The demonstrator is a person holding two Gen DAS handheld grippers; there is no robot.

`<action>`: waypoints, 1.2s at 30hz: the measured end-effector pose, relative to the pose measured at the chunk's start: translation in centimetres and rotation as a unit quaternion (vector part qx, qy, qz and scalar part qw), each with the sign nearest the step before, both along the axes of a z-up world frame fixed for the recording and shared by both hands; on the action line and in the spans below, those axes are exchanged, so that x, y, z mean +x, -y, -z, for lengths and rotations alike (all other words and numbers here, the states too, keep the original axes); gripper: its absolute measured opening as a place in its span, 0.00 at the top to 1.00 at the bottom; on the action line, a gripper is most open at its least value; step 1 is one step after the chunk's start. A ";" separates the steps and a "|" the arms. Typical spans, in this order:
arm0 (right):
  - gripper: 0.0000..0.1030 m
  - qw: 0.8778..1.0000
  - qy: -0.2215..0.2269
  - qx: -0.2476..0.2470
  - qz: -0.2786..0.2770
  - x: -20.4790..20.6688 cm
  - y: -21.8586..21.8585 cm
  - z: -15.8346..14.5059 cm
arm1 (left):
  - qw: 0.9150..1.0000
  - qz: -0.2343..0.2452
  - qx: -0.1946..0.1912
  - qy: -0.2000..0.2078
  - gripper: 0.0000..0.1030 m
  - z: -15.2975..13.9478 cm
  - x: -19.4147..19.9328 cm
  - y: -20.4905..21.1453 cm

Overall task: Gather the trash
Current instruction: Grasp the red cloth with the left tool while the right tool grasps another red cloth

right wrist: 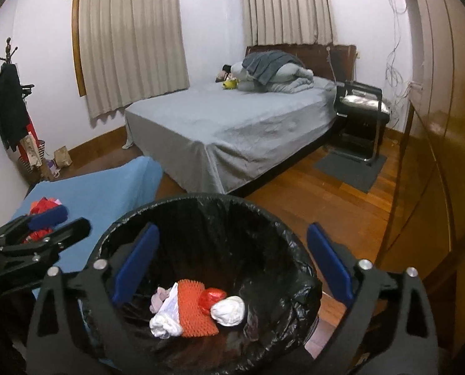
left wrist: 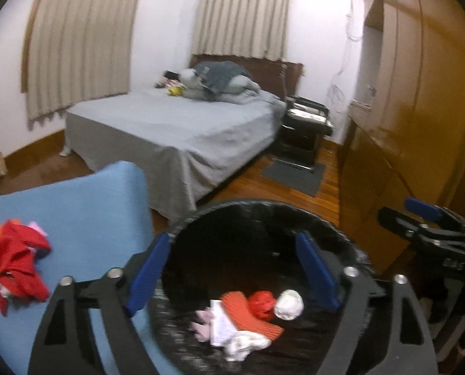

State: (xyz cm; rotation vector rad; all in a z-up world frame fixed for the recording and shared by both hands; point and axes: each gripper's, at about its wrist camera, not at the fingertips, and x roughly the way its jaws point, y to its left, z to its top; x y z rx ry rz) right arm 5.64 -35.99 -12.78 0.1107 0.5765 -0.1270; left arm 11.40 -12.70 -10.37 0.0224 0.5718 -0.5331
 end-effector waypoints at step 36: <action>0.05 0.971 -0.021 0.025 -0.236 15.1 -26.1 2.5 | 0.946 -0.321 0.039 -0.013 0.11 3.5 3.2 -29.9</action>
